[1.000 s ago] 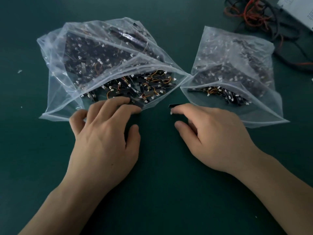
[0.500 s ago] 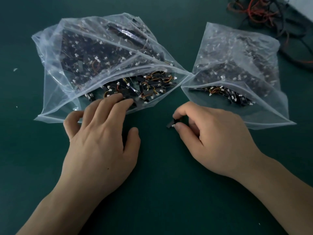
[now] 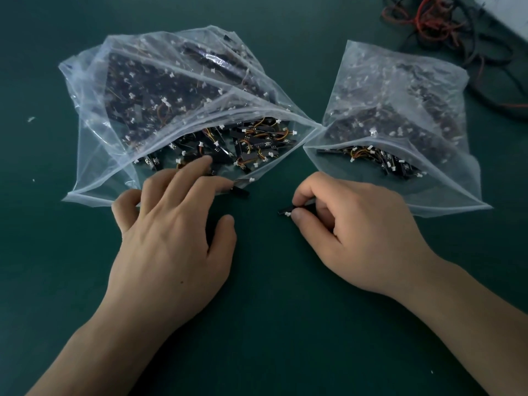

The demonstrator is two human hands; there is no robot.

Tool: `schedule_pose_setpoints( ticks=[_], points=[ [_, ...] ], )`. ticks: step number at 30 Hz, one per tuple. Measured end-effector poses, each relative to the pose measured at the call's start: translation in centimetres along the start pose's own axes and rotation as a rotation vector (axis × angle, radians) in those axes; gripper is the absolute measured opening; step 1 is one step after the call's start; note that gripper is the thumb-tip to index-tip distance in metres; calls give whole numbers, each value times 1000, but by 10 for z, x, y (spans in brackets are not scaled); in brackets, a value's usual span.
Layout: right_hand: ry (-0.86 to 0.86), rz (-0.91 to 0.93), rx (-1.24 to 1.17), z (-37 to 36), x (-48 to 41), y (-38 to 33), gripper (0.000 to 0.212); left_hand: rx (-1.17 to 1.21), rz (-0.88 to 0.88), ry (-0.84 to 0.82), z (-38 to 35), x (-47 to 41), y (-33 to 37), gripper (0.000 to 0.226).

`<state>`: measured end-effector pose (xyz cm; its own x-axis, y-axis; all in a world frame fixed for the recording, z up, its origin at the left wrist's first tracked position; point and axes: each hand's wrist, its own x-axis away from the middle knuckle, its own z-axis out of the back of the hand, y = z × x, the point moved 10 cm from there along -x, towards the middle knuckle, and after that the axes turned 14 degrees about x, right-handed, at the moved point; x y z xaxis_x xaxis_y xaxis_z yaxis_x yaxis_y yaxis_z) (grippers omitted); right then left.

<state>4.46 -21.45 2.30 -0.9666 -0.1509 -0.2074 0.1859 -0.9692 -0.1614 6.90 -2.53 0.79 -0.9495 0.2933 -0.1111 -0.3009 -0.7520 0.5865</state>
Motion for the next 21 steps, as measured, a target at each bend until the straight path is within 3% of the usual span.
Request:
schedule_pose_setpoints(
  ticks=[7,14,21],
  points=[
    [10,-3,-27,1,2,2,11,26,8,-14,0,-2,5,39],
    [5,-2,-52,0,4,5,13,-11,8,-34,-3,-4,6,57],
    [2,-2,-38,-1,3,4,9,-10,-9,-22,-5,-5,3,41]
  ],
)
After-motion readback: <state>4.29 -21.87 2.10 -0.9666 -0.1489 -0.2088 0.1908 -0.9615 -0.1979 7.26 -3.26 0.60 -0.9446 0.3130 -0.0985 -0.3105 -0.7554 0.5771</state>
